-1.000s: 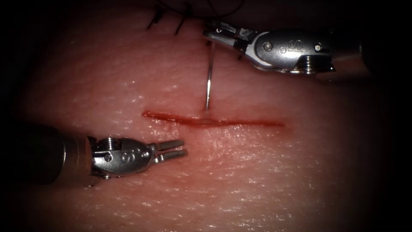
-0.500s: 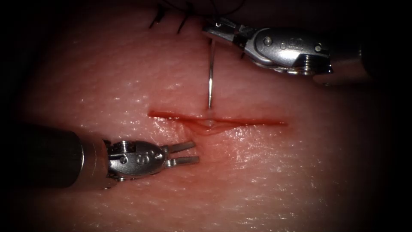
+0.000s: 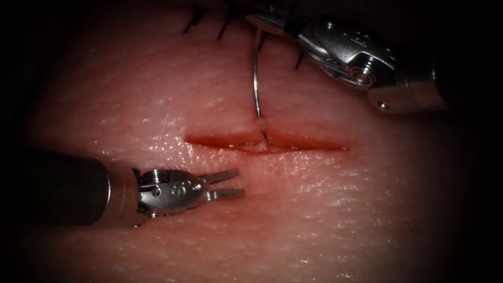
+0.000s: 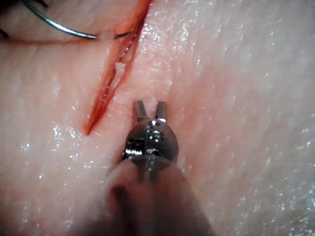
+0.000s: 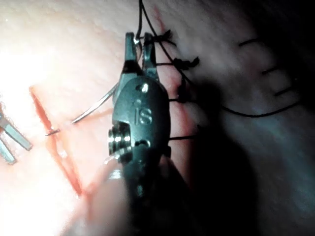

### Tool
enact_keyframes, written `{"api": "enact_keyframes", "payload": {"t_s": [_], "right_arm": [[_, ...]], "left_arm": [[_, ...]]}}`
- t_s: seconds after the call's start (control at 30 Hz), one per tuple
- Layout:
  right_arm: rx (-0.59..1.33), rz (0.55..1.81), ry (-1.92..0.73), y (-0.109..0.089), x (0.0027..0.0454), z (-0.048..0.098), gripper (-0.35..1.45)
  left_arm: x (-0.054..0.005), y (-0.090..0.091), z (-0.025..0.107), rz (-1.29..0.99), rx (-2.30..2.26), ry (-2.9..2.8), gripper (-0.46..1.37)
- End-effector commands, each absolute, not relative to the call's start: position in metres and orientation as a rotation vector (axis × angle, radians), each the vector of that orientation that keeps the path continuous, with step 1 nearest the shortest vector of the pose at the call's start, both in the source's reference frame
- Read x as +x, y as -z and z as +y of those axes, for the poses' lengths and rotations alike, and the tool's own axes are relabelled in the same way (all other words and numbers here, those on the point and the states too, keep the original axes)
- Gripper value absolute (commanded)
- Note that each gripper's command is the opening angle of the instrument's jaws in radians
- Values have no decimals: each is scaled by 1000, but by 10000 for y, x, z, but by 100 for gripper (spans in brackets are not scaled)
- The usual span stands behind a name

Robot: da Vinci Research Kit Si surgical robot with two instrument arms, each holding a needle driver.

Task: Wound Closure
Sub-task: Throw the needle through the skin atop the cut while the left gripper pushes down on the skin.

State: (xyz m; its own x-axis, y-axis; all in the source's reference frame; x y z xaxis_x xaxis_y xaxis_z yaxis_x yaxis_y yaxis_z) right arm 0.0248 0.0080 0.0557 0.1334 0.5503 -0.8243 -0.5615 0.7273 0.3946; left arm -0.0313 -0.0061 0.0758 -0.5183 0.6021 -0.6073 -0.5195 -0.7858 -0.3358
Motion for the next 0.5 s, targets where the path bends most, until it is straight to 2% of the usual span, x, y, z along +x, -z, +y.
{"api": "enact_keyframes", "payload": {"t_s": [0.03,0.23,0.5], "right_arm": [[-4,1175,-800,-556,248,79,-35],[98,1099,-847,-556,247,71,-35],[365,1021,-938,-560,248,57,-35]], "left_arm": [[-313,-757,-60,-147,-971,-2282,16],[-313,-756,-59,-151,-971,-2282,18],[-313,-754,-58,-153,-965,-2283,18]]}}
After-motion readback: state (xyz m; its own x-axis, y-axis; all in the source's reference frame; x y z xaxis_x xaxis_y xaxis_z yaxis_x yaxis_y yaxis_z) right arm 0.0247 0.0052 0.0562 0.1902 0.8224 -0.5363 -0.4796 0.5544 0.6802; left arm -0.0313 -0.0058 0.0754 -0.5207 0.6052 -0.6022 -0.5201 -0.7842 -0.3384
